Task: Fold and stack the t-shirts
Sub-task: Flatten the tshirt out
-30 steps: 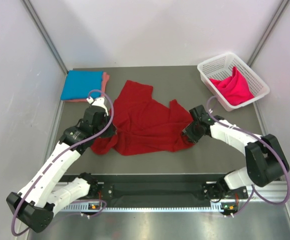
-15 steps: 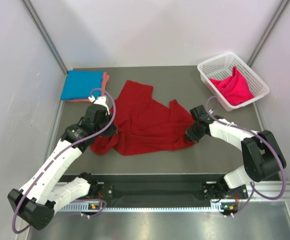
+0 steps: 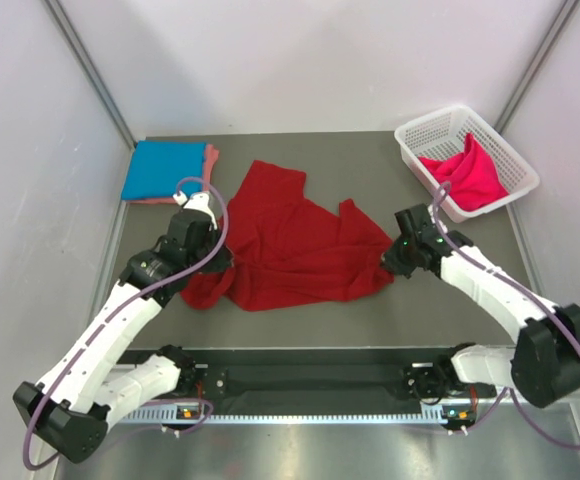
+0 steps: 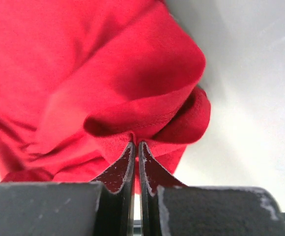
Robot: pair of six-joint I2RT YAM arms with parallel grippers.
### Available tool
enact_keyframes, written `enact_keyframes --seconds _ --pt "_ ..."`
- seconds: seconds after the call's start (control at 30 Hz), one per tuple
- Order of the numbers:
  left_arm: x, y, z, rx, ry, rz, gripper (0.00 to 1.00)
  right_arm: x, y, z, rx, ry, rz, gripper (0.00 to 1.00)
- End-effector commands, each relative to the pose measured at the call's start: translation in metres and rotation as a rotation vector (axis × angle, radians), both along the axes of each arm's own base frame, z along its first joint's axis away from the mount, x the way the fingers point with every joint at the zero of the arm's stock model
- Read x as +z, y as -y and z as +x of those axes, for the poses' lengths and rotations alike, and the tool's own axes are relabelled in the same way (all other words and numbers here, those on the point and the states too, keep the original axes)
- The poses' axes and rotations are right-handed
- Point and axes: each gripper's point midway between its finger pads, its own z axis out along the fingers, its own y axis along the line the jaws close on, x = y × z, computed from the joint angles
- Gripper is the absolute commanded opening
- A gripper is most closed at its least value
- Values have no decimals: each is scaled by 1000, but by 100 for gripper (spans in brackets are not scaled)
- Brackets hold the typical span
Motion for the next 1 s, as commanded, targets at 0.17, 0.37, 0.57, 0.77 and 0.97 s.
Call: enact_keyframes --seconds 0.17,0.37,0.57,0.77,0.97 --pt "52 -14 3 110 153 -77 0 87 42 21 42 245 -158 0" --pt "67 -30 -2 168 200 -73 0 145 75 13 106 346 -339 0" --pt "113 -50 1 255 318 -62 0 177 83 17 99 398 -247 0" --pt "221 -75 0 342 571 -110 0 208 81 44 49 479 -24 0" --pt "296 -99 7 411 792 -27 0 252 71 90 62 606 42 0"
